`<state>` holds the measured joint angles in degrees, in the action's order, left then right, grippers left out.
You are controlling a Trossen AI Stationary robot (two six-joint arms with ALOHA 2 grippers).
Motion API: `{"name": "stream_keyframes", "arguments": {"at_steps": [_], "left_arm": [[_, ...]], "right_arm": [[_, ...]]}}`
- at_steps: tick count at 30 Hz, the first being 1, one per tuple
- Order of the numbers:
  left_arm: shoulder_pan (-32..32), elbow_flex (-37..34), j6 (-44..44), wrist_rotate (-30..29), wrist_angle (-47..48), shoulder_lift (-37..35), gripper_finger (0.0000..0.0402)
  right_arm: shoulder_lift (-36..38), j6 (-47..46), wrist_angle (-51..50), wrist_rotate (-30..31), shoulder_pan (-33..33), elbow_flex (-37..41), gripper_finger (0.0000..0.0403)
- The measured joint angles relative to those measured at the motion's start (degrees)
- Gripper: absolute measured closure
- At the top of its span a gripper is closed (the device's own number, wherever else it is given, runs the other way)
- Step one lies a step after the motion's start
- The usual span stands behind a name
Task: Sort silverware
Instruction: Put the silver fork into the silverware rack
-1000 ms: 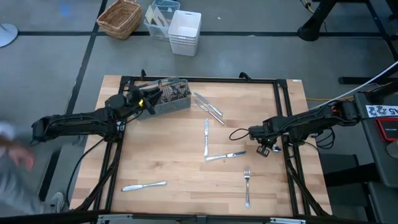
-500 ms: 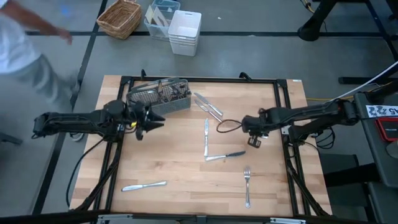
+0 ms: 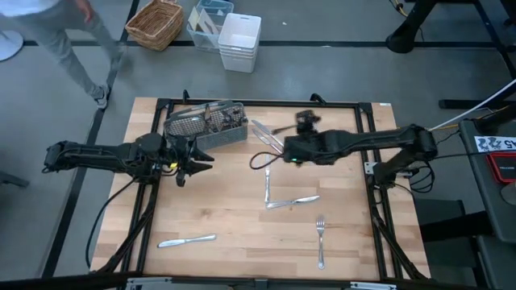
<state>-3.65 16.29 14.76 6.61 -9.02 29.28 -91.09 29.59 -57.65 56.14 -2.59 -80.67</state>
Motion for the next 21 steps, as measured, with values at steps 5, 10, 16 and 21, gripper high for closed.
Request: {"name": "stream_keyframes", "arguments": {"at_steps": [5, 10, 16, 21], "left_arm": [[0.0, 0.0, -0.3, -0.4, 0.2, 0.0, 0.0276], [0.0, 0.0, -0.5, -0.6, 1.3, 0.2, 0.0276], [0.0, 0.0, -0.9, -0.9, 3.2, 0.9, 0.0276], [0.0, 0.0, -1.5, -0.9, 5.7, 0.9, 0.0276]], "right_arm": [[-7.6, 35.3, 17.5, 13.5, 0.6, -2.1, 0.0396], [-12.8, 63.2, 41.0, 15.8, 3.0, -2.2, 0.0395], [-16.1, 82.0, 60.9, 9.0, 5.1, -2.2, 0.0396], [-16.6, 92.7, 67.2, -1.2, 5.7, -2.2, 0.0396]]}}
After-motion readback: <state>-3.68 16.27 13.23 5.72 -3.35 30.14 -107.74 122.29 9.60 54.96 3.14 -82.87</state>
